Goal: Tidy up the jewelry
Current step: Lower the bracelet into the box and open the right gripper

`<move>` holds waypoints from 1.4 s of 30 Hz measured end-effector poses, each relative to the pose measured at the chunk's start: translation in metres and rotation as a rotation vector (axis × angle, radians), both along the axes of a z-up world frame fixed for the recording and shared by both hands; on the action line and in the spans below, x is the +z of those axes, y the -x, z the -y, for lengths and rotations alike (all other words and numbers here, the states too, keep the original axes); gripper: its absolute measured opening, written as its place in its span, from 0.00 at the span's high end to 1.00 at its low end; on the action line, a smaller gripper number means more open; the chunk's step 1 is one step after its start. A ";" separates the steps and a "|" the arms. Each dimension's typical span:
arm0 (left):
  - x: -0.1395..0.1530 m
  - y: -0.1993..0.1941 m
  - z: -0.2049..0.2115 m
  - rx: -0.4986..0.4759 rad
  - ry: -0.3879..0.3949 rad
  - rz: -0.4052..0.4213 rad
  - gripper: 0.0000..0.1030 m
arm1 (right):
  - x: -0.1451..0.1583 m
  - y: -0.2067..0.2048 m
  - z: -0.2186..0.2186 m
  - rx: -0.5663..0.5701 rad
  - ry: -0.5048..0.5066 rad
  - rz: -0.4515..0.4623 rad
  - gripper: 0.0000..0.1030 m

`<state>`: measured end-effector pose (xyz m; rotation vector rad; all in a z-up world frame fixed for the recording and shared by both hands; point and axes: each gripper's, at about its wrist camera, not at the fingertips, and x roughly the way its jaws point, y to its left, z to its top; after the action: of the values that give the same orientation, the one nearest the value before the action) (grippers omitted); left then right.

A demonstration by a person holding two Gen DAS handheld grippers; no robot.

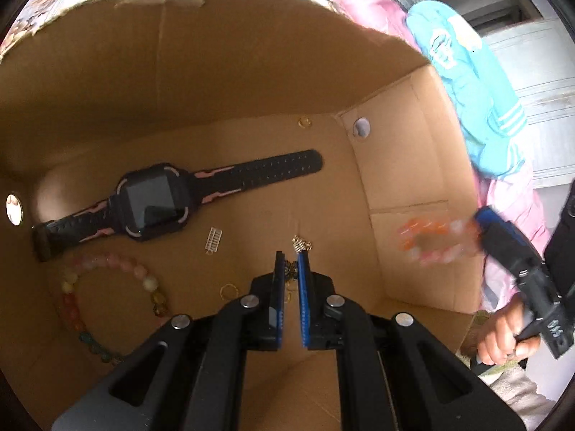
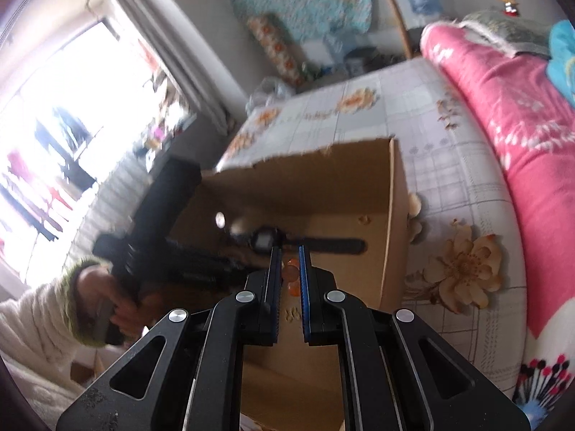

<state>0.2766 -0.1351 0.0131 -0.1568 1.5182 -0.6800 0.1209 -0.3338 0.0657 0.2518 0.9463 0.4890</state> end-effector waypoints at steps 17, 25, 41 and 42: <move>0.028 0.013 -0.042 0.134 0.070 0.061 0.41 | -0.018 -0.034 -0.066 0.332 0.586 -0.022 0.93; 0.049 0.036 -0.064 0.135 0.046 0.210 0.29 | -0.047 -0.024 -0.091 0.528 0.795 -0.079 0.80; 0.050 0.036 -0.068 0.138 0.058 0.289 0.28 | -0.048 -0.059 -0.102 0.383 0.688 -0.255 0.84; 0.052 0.037 -0.067 0.140 0.049 0.305 0.28 | -0.052 -0.061 -0.106 0.388 0.712 -0.263 0.86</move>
<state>0.2394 -0.0677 0.0655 -0.1860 1.1873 -0.6000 0.1817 -0.2280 0.0136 -0.5332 1.3747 0.4461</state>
